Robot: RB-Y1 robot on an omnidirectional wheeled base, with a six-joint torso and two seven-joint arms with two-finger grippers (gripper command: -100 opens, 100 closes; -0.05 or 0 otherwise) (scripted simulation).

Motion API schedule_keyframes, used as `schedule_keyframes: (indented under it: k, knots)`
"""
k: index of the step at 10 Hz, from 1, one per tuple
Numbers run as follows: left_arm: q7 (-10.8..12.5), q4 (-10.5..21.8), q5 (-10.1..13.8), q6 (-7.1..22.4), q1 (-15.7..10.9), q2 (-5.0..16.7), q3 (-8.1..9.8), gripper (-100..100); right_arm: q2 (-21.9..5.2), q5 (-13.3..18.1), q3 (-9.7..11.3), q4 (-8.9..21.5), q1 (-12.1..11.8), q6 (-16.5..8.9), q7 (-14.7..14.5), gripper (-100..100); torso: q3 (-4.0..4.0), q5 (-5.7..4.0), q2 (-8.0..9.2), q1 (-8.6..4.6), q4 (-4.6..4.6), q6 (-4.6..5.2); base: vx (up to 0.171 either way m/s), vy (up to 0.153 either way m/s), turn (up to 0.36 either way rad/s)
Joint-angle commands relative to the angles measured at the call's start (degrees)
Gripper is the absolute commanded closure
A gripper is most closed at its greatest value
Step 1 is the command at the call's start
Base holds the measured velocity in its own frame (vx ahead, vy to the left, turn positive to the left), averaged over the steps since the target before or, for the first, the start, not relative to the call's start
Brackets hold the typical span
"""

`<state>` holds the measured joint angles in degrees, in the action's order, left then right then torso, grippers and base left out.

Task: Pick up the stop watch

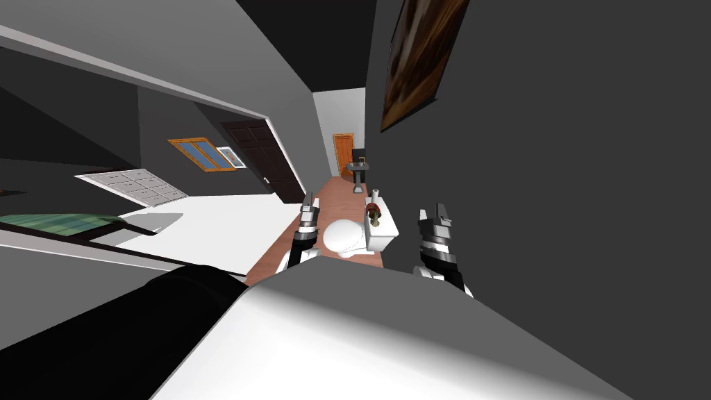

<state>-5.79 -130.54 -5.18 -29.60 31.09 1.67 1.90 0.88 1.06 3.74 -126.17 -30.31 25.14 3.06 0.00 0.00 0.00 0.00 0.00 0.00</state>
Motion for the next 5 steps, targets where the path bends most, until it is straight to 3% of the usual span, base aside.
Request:
schedule_keyframes:
  k: [1, 5]
  knots:
    - [0.00, 0.00, 0.00, 0.00, 0.00, 0.00, 0.00, 0, -2.15, 0.57, -0.01, 0.27, 0.18, -0.16, -0.61, -100, 0.00, 0.00, 0.00, 0.00, 0.00, 0.00, 0.000, 0.007, 0.001]
    - [0.00, 0.00, 0.00, 0.00, 0.00, 0.00, 0.00, 0, -7.62, 4.03, -0.07, 1.67, 1.19, -1.05, -4.28, -100, 0.00, 0.01, 0.00, 0.07, 0.00, 0.00, -0.002, 0.022, 0.000]
